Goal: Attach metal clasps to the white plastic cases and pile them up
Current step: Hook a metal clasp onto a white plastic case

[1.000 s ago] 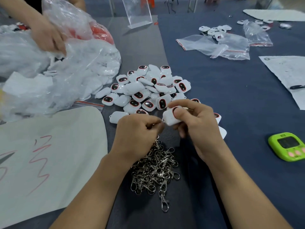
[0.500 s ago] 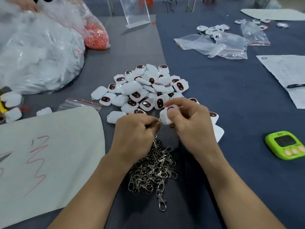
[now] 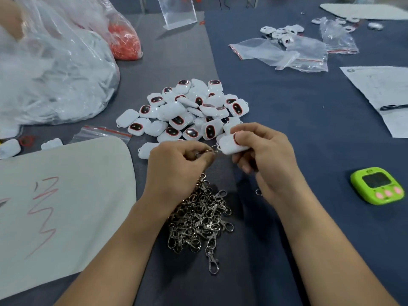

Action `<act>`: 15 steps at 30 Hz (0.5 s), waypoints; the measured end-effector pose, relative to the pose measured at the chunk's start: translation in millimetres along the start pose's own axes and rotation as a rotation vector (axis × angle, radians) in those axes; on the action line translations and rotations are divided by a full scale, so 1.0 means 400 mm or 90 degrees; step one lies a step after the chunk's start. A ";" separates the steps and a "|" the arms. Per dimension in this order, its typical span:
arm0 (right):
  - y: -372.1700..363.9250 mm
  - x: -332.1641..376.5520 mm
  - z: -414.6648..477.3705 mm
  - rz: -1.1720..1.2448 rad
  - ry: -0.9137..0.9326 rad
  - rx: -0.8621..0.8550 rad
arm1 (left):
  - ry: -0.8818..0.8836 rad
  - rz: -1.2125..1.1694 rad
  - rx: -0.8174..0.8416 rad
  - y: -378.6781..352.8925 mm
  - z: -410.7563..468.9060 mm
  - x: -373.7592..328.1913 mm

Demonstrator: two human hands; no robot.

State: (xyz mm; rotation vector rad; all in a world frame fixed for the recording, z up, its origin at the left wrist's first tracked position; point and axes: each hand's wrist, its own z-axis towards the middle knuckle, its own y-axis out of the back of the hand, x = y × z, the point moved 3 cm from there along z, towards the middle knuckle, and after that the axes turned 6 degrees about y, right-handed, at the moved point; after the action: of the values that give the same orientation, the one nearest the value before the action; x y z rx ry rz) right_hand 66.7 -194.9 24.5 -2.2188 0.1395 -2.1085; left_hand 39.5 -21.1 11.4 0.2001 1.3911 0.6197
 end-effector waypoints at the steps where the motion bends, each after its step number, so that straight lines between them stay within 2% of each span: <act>1: 0.009 0.004 0.003 -0.019 0.003 0.006 | 0.002 -0.019 -0.004 0.002 0.001 0.001; 4: 0.025 0.014 0.008 -0.107 0.040 0.033 | 0.002 -0.037 -0.012 0.006 -0.001 -0.002; 7: 0.058 0.023 0.023 -0.221 0.092 -0.030 | -0.006 -0.002 -0.026 0.010 0.000 -0.001; 11: 0.125 0.038 0.032 -0.346 0.103 -0.133 | -0.010 0.100 -0.085 0.030 0.013 0.014; 15: 0.139 0.036 0.029 -0.547 0.106 -0.121 | -0.064 0.257 -0.066 0.018 0.031 0.016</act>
State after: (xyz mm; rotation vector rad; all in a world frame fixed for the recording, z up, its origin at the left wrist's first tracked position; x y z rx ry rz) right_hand 78.4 -252.0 31.5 -2.4802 -0.7746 -2.7648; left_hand 49.5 -9.1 11.8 0.4285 1.2248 0.9994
